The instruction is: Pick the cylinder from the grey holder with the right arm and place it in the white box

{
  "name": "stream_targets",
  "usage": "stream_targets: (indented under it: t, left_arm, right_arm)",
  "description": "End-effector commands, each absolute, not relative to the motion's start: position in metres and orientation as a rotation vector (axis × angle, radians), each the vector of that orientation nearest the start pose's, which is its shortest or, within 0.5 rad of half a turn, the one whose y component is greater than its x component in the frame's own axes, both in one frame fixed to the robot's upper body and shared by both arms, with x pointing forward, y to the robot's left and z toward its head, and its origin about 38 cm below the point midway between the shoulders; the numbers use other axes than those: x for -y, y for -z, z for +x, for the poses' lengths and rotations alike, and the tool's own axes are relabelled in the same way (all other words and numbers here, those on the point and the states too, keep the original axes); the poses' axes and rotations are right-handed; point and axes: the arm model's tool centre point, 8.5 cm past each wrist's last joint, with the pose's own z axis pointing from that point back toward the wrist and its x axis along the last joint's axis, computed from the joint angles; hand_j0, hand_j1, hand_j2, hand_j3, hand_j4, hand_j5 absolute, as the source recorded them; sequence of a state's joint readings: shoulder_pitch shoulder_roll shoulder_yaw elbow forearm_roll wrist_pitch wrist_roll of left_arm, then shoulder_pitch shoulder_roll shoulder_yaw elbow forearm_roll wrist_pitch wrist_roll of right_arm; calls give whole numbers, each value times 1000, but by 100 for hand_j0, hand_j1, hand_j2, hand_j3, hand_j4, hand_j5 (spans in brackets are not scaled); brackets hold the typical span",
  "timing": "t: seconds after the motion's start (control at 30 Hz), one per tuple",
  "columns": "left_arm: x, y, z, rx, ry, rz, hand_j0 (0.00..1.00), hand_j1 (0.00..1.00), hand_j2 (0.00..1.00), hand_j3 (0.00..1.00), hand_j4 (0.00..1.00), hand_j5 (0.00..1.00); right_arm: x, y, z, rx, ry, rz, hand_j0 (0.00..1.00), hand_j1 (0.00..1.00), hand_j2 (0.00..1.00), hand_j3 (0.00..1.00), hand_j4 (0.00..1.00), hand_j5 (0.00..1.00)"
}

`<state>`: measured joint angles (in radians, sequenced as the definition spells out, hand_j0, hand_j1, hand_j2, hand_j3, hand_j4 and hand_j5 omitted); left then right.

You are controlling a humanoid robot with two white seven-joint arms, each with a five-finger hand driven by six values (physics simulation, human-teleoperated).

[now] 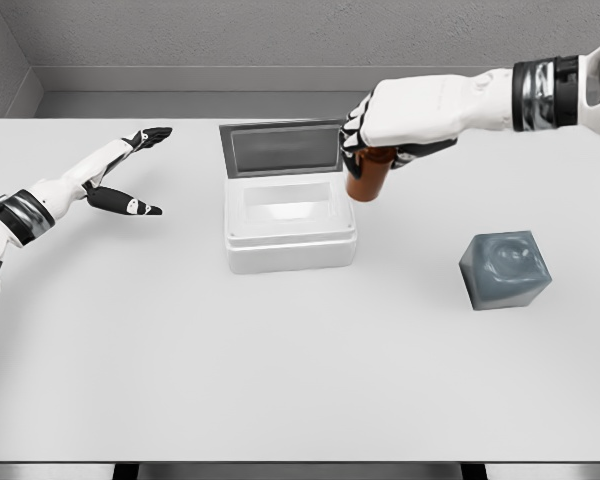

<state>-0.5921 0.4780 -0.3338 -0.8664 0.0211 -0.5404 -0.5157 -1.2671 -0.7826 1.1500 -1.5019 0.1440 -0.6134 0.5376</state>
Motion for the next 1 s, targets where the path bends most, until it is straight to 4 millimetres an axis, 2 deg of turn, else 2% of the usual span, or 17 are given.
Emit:
stream_targets:
  t: [0.0, 0.33, 0.5, 0.6, 0.83, 0.97]
  left_arm:
    - [-345, -129, 488, 1605, 1059, 58, 100, 100, 100, 100, 100, 100]
    - [-345, -129, 488, 1605, 1059, 58, 100, 100, 100, 100, 100, 100]
    - [-346, -129, 488, 1606, 1060, 60, 100, 100, 100, 100, 100, 100]
    - [-346, -129, 488, 1605, 1058, 59, 100, 100, 100, 100, 100, 100]
    - [-340, -129, 490, 1596, 1084, 50, 100, 100, 100, 100, 100, 100]
    - [-340, -128, 490, 1595, 1086, 51, 100, 100, 100, 100, 100, 100]
  right_arm:
    - [189, -339, 452, -1810, 2810, 351, 41, 41, 41, 41, 41, 41]
    - [173, -342, 455, -1811, 2787, 329, 41, 41, 41, 41, 41, 41]
    - [172, -339, 455, -1798, 2795, 322, 41, 41, 41, 41, 41, 41]
    - [163, -340, 454, -1790, 2779, 313, 41, 41, 41, 41, 41, 41]
    - [159, -344, 458, -1775, 2778, 330, 41, 41, 41, 41, 41, 41]
    - [149, -344, 458, -1775, 2761, 309, 41, 41, 41, 41, 41, 41]
